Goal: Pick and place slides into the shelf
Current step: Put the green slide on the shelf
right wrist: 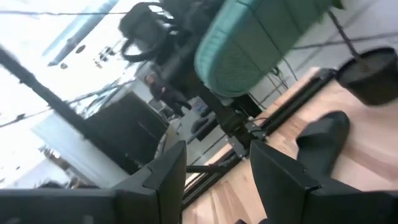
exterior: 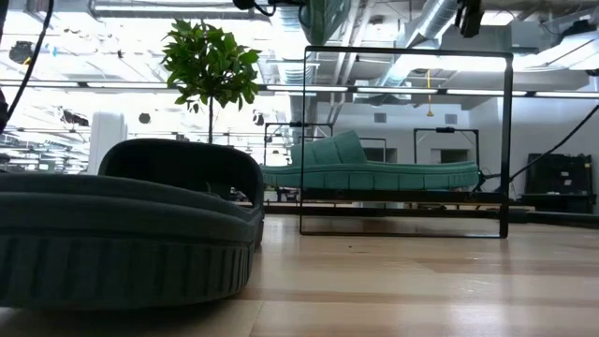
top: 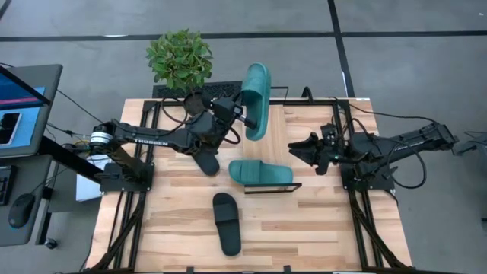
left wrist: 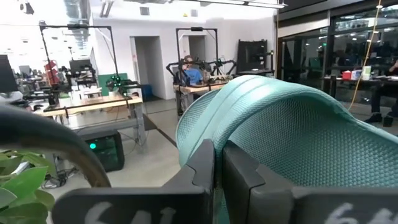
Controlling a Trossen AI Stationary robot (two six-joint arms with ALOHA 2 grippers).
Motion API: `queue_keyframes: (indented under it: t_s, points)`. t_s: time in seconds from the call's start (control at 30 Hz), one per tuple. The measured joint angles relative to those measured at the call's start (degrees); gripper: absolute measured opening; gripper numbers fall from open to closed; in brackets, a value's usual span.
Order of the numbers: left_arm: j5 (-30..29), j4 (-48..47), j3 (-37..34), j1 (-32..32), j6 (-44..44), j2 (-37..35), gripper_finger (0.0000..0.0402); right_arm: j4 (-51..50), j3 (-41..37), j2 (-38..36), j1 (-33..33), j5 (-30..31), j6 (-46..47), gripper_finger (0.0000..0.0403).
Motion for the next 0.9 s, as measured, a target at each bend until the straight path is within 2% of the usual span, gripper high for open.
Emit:
queue_keyframes:
  t_s: [0.17, 0.37, 0.6, 0.9]
  points:
    - [0.32, -0.10, 0.00, 0.01, 1.45, 0.00, 0.0000, 3.76, -0.04, 3.73, -0.02, 1.54, 3.39, 0.0178]
    - [3.64, -1.98, 0.00, -0.14, 2.07, -0.02, 0.0000, 12.61, -0.02, 8.67, 0.84, 1.45, 3.84, 0.0182]
    - [7.14, -8.66, 0.00, -0.17, 1.74, -0.02, 0.0000, 12.38, 3.24, 13.30, -0.85, 1.51, 5.43, 0.0182]
    - [7.84, -11.69, 0.00, -1.11, 4.63, -0.02, 0.0000, 8.06, 7.74, 18.73, -4.56, 1.31, 8.79, 0.0184]
